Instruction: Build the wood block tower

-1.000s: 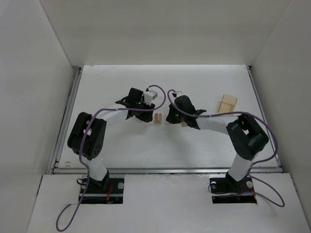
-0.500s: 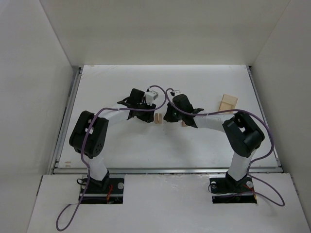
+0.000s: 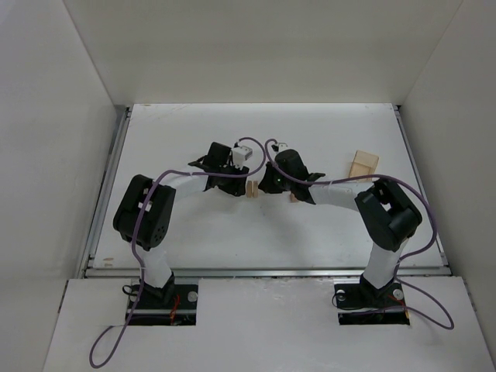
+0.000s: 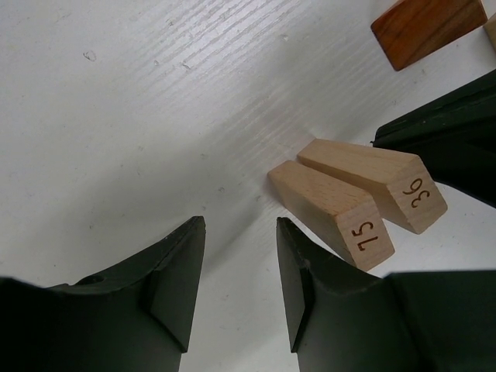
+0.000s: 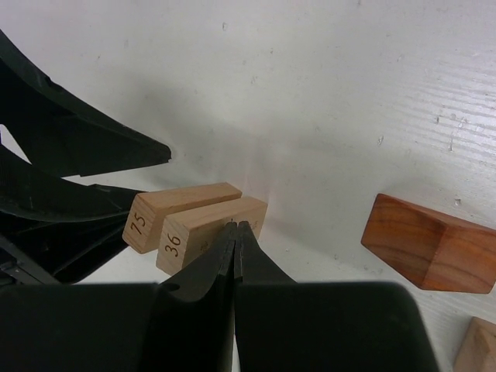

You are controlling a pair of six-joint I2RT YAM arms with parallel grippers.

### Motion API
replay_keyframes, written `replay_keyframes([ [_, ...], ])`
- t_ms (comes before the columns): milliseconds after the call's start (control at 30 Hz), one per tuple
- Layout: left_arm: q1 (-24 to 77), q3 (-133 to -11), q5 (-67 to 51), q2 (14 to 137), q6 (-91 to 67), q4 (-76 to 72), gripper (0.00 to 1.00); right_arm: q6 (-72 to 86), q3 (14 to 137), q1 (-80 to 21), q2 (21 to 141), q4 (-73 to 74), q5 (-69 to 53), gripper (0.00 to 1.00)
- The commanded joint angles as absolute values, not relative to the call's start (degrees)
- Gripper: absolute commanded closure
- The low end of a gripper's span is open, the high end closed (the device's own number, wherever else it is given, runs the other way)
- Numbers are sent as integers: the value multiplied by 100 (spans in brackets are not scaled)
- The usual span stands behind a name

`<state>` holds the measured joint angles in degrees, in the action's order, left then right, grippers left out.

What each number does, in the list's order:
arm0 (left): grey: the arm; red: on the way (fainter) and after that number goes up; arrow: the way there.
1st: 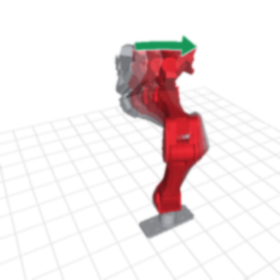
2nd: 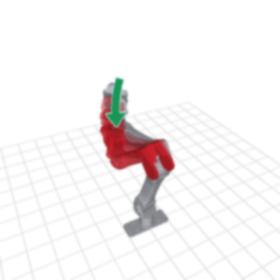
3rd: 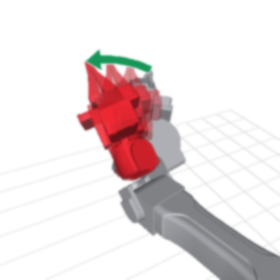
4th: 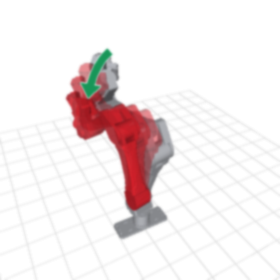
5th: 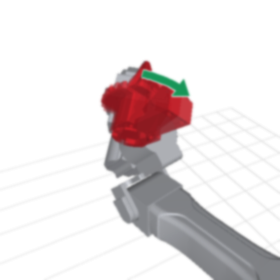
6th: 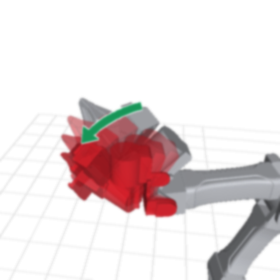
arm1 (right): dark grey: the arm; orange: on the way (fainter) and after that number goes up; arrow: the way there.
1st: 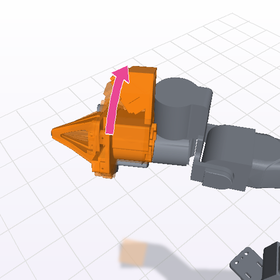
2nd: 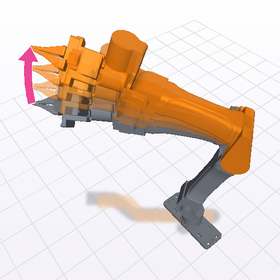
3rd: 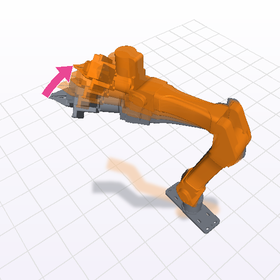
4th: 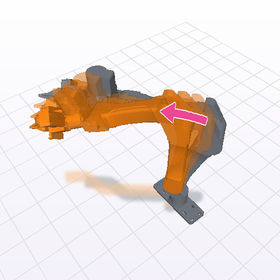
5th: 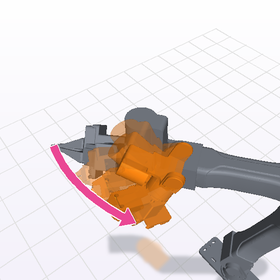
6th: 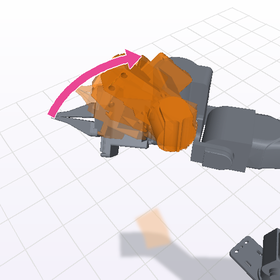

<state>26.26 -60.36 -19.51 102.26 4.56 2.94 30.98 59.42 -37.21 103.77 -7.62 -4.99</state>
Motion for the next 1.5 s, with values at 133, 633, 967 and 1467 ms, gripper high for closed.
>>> replay_keyframes([
  [133, 2707, -6302, -2030, 10204, 343, 167, 61, 3173, 6021, -3771, 10397, -1081, -571, 99],
  [633, 2812, -6302, -2083, 10257, 290, 167, 61, 3173, 5968, -3771, 10345, -976, -624, 100],
  [967, 2812, -6302, -1837, 10257, 343, 167, 61, 3173, 5968, -3771, 10345, -976, -624, 100],
  [1467, 2812, -6416, -1626, 10257, 396, 167, 58, 3340, 5862, -3771, 10239, -976, -510, 100],
])
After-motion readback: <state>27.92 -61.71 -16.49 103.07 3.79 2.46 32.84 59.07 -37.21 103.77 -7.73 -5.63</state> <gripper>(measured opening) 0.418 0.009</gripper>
